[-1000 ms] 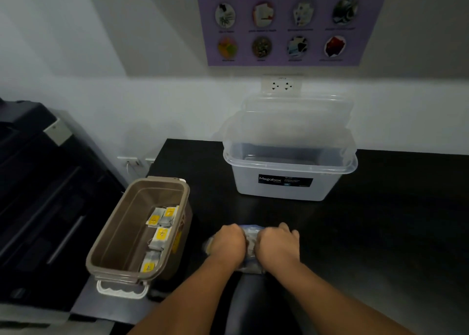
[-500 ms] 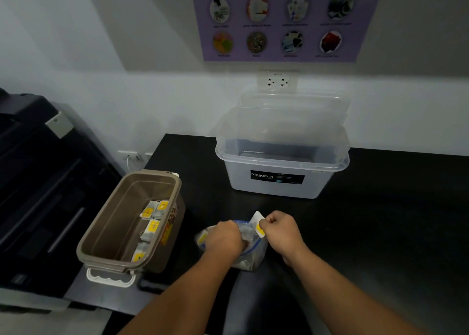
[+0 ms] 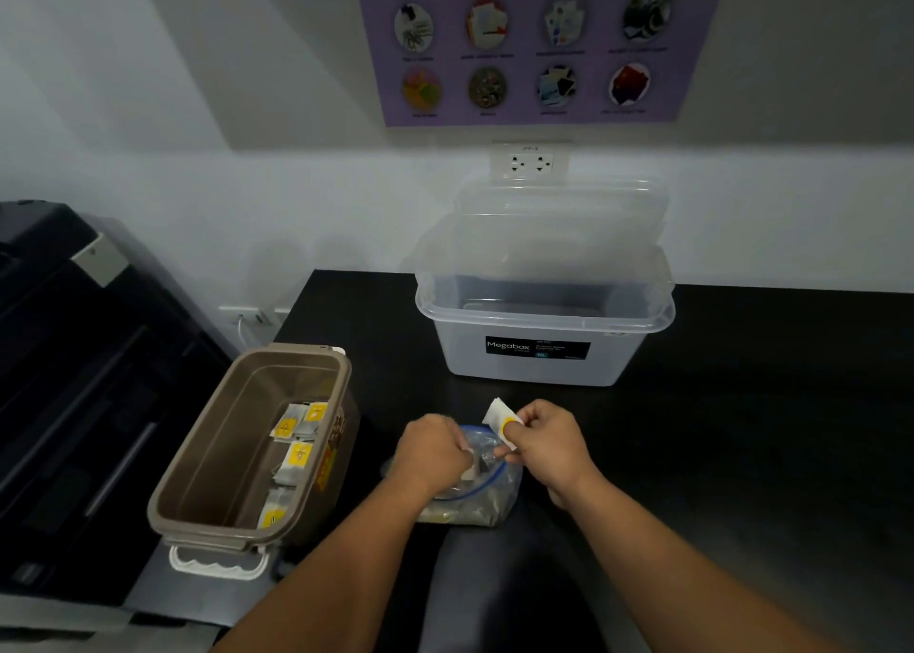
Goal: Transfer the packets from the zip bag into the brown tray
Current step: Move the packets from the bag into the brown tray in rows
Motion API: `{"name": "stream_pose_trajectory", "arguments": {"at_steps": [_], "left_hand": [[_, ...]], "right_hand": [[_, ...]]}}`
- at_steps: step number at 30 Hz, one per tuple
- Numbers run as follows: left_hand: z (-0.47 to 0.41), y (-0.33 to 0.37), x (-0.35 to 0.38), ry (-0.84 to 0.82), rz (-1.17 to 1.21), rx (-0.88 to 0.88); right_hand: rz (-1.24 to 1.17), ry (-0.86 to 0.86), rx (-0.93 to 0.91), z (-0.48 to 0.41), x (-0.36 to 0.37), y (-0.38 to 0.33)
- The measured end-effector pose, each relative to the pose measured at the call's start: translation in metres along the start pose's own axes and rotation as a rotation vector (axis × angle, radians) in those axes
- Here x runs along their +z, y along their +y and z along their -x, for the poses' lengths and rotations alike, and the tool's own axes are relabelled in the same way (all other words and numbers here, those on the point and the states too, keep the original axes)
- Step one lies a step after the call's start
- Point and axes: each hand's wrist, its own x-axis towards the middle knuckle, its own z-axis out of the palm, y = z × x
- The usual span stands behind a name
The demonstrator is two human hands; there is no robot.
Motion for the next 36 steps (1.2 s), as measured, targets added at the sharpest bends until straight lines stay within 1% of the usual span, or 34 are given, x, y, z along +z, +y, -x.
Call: {"name": "stream_pose_trajectory", "arguments": {"at_steps": [4,9,12,13,18,21,25,27,30,34,36], "left_hand": [[0.003,-0.005,-0.025,-0.045,0.119,0.126],[0.003,-0.007,-0.044,-0.142,0.176,0.162],[0.003,-0.010,-0.050,-0.255,0.133,0.186],[0.002,-0.011,-0.051,-0.257,0.088,0.189],[0.003,-0.012,-0.052,-0.138,-0.059,0.240],[0.006,-0.012,-0.060,-0.126,-0.048,0.258],[0.006,-0.017,-0.082,-0.114,0.042,0.306],[0.007,-0.020,-0.097,-0.098,0.110,0.317],[0.008,-0.028,-0.124,-0.096,0.334,0.287],[0.004,-0.055,-0.167,0.050,0.562,0.216],[0.001,-0.073,-0.185,0.093,0.624,0.159]], "right_hand": [[-0.009,0.017,-0.001,-0.003,0.009,-0.004],[-0.006,0.052,-0.017,-0.003,0.022,-0.011],[0.013,0.078,-0.033,-0.003,0.030,-0.015],[0.019,0.082,-0.032,-0.003,0.032,-0.016],[0.015,0.103,-0.025,0.002,0.034,-0.018],[-0.002,0.131,-0.017,0.004,0.033,-0.016],[-0.032,0.167,-0.014,0.008,0.035,-0.016],[-0.047,0.176,-0.022,0.010,0.038,-0.019],[-0.072,0.156,-0.026,0.010,0.044,-0.024],[-0.116,0.104,-0.015,0.008,0.057,-0.033],[-0.124,0.084,-0.010,0.007,0.064,-0.038]]}}
